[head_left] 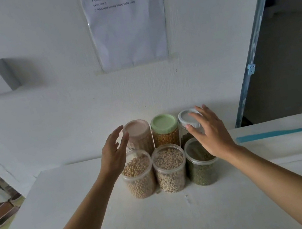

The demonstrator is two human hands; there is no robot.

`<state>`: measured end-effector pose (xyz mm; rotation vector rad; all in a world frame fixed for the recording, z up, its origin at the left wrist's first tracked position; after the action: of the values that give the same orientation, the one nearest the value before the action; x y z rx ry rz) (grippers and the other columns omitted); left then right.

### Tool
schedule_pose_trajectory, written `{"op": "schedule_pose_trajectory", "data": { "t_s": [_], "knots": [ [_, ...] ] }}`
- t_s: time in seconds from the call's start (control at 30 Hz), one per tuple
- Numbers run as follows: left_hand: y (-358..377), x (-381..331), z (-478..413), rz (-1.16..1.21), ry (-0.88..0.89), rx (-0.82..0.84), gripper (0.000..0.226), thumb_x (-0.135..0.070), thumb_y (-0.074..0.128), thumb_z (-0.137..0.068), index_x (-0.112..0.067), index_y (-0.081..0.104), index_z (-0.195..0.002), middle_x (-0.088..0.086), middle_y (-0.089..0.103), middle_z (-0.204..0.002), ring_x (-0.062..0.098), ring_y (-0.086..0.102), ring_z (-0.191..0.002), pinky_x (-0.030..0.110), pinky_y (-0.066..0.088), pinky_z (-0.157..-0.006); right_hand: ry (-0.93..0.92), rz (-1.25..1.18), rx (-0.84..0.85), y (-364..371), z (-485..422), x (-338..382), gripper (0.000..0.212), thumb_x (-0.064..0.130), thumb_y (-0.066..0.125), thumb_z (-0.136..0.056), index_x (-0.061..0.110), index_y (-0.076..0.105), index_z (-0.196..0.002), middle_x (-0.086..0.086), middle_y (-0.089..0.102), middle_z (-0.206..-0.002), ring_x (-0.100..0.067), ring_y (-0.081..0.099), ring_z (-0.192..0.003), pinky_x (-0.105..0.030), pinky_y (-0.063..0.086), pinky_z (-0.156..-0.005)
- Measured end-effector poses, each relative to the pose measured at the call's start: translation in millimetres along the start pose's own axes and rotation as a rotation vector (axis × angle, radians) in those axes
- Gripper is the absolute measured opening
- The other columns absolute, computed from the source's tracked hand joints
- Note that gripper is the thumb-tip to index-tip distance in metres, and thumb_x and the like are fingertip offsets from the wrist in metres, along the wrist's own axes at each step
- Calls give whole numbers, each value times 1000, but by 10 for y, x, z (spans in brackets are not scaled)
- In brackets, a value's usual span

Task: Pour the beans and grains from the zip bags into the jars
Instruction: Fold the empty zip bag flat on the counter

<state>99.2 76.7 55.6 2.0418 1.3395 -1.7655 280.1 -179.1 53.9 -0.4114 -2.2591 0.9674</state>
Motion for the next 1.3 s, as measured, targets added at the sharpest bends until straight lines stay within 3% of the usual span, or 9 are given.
{"op": "schedule_pose_trajectory", "data": {
  "t_s": [0.13,0.27,0.4,0.53,0.67,0.8,0.97,1.1,1.3],
  "knots": [
    [-3,-350,199,41,130,-56,19,-35,55,-104,-31,66,-118,-10,67,-122,11,64,-116,41,52,-103,-65,-79,-129,-233,153,218,48,50,47,-96,13,67,-119,-6,66,-122,-28,58,-120,-54,51,-94],
    [177,-752,441,68,203,17,18,-32,56,-104,-23,72,-103,-11,74,-94,9,71,-90,24,55,-80,-89,-220,-194,-499,361,372,15,24,65,-93,12,67,-102,2,68,-94,-10,63,-85,-39,56,-78],
    [605,-1078,767,126,250,166,24,-34,55,-103,-18,71,-93,-5,70,-79,13,68,-75,28,54,-71,-84,-233,-145,-725,698,289,6,15,70,-91,14,66,-95,6,66,-84,-9,63,-76,-33,55,-70],
    [1228,-1315,1056,112,319,340,23,-35,58,-102,-17,72,-100,-6,72,-85,18,69,-80,36,57,-71,-42,-213,-124,-1058,1051,-82,3,12,67,-89,13,65,-87,6,65,-77,-11,62,-70,-37,53,-66],
    [1873,-1509,1325,58,400,407,10,-19,65,-99,-20,73,-106,-11,71,-102,11,69,-94,27,57,-82,54,-140,-93,-1435,1348,-690,4,14,67,-90,13,66,-86,5,66,-78,-15,63,-70,-40,55,-66],
    [2496,-1659,1496,-107,510,386,20,-15,68,-96,-22,71,-115,-10,67,-114,6,62,-105,17,48,-93,154,-39,26,-1819,1558,-1376,10,15,69,-89,19,65,-81,11,65,-74,-15,61,-68,-40,55,-66],
    [3268,-1596,1542,-349,473,313,35,-29,65,-96,-21,63,-130,-1,62,-132,22,51,-125,48,47,-102,171,45,399,-1976,1819,-2151,10,27,66,-93,21,74,-90,8,71,-90,-14,65,-87,-38,56,-81],
    [3669,-1536,1503,-564,357,326,43,-44,62,-98,-27,58,-138,-1,49,-150,23,35,-144,52,31,-110,80,74,490,-1932,1933,-2451,29,36,62,-98,19,71,-120,6,64,-123,-13,56,-117,-29,46,-98],
    [3736,-1479,1467,-669,284,260,19,-34,71,-94,-27,67,-111,-5,68,-117,22,54,-121,44,26,-98,19,168,659,-1722,2003,-2618,45,47,48,-104,22,58,-140,-2,57,-138,-22,50,-130,-37,41,-105]
  ]
}}
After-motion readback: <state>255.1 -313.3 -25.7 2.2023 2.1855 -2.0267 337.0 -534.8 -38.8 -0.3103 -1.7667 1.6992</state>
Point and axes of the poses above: each hand's wrist, its own z-axis away from the middle knuckle, its own y-axis out of the palm, x = y × z, the point moved 5 cm from there along -z, towards the middle knuckle
